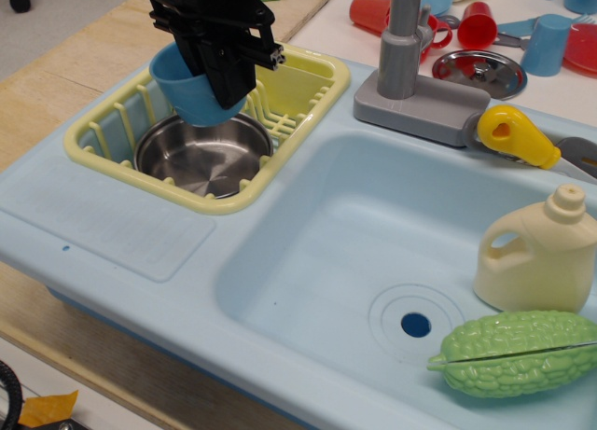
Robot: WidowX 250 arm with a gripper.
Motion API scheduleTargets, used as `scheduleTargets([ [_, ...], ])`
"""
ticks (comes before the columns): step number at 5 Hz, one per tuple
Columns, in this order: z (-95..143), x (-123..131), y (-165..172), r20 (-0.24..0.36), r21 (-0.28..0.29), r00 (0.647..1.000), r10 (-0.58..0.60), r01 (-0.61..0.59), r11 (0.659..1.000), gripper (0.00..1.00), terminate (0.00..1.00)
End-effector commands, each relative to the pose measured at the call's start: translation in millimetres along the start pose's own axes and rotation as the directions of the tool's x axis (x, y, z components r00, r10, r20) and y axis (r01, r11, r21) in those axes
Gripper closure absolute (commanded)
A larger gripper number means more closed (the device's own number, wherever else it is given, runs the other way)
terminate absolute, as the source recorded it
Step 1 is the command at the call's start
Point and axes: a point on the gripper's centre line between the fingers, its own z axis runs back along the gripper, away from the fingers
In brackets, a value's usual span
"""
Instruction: Put cup into pot or pan
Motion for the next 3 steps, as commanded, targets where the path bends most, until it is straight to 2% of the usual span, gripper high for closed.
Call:
scheduleTargets([
  [1,8.6,7.7,2.7,0.037,0.013,0.999,-0.004,0.004,1.000,0.00,0.00],
  [2,8.6,7.7,2.7,0.037,0.013,0.999,-0.004,0.004,1.000,0.00,0.00],
  [3,8.6,7.7,2.7,0.037,0.013,0.999,-0.004,0.004,1.000,0.00,1.00],
])
